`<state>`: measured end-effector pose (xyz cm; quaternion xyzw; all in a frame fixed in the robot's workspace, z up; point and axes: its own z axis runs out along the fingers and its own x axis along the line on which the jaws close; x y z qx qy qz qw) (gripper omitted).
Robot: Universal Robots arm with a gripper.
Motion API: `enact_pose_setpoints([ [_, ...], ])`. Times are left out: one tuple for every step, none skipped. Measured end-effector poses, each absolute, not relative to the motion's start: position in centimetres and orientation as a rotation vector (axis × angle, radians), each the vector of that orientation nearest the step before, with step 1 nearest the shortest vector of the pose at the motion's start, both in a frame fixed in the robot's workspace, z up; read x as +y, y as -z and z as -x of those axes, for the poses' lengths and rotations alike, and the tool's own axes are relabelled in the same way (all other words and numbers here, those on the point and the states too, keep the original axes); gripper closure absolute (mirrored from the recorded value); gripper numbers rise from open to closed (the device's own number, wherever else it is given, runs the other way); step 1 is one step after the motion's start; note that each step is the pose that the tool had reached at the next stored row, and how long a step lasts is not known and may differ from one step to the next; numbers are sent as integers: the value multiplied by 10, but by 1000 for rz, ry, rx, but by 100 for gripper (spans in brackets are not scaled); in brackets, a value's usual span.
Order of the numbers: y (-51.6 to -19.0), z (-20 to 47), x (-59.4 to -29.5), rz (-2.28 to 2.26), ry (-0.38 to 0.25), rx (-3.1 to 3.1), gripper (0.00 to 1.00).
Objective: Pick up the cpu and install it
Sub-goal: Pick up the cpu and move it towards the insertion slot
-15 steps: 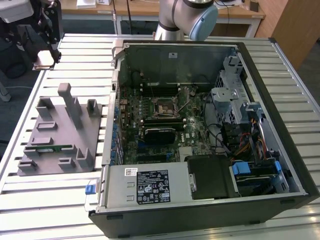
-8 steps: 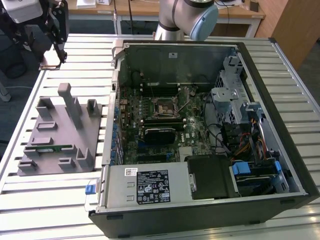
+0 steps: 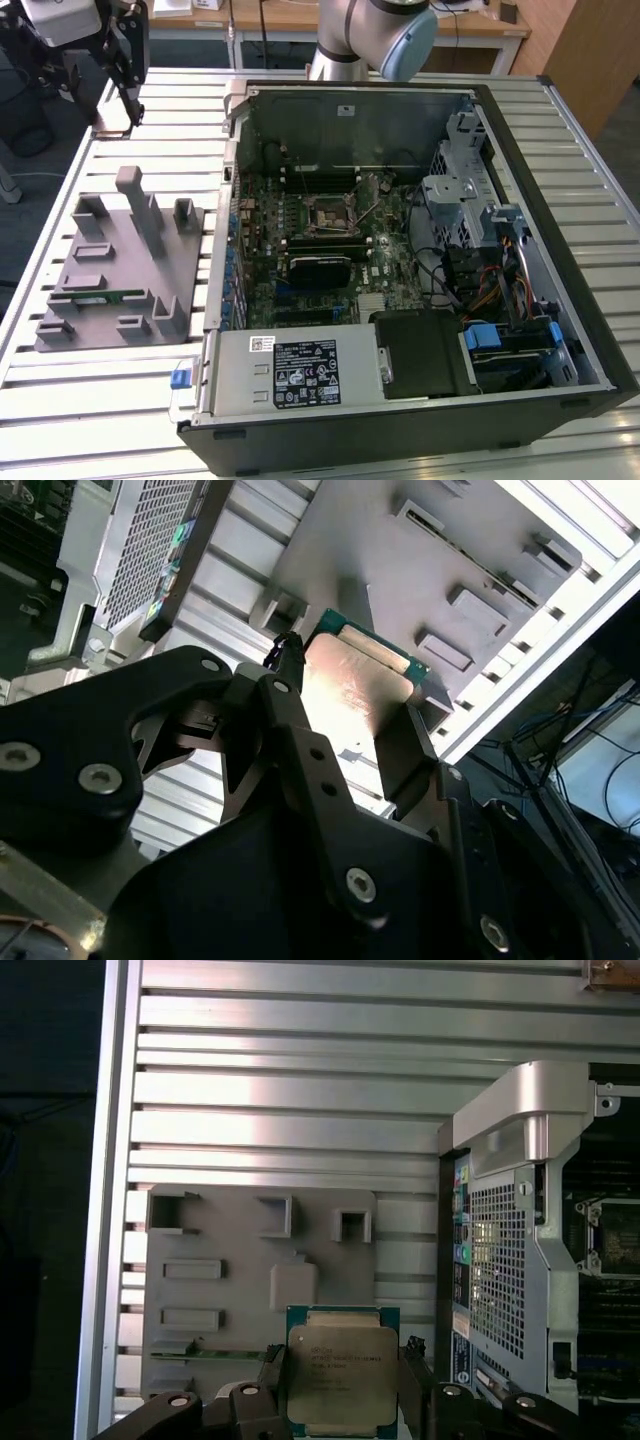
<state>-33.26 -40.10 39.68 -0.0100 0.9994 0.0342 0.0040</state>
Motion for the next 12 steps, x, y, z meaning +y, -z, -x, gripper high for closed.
enact_pose_setpoints([
  [-397, 331, -401, 31, -107, 3132, 47],
  [-397, 329, -401, 31, -107, 3132, 47],
  [-397, 328, -401, 31, -107, 3132, 47],
  [-397, 326, -401, 31, -107, 3132, 47],
  [-397, 324, -401, 31, -107, 3132, 47],
  [-397, 323, -401, 31, -107, 3132, 47],
  [-397, 322, -401, 31, -107, 3132, 47],
  [-397, 321, -401, 31, -107, 3132, 47],
  [-397, 320, -401, 31, -107, 3132, 47],
  [-397, 319, -401, 31, -107, 3132, 47],
  [-397, 318, -401, 31, -107, 3132, 47],
  [-397, 317, -401, 31, -107, 3132, 47],
])
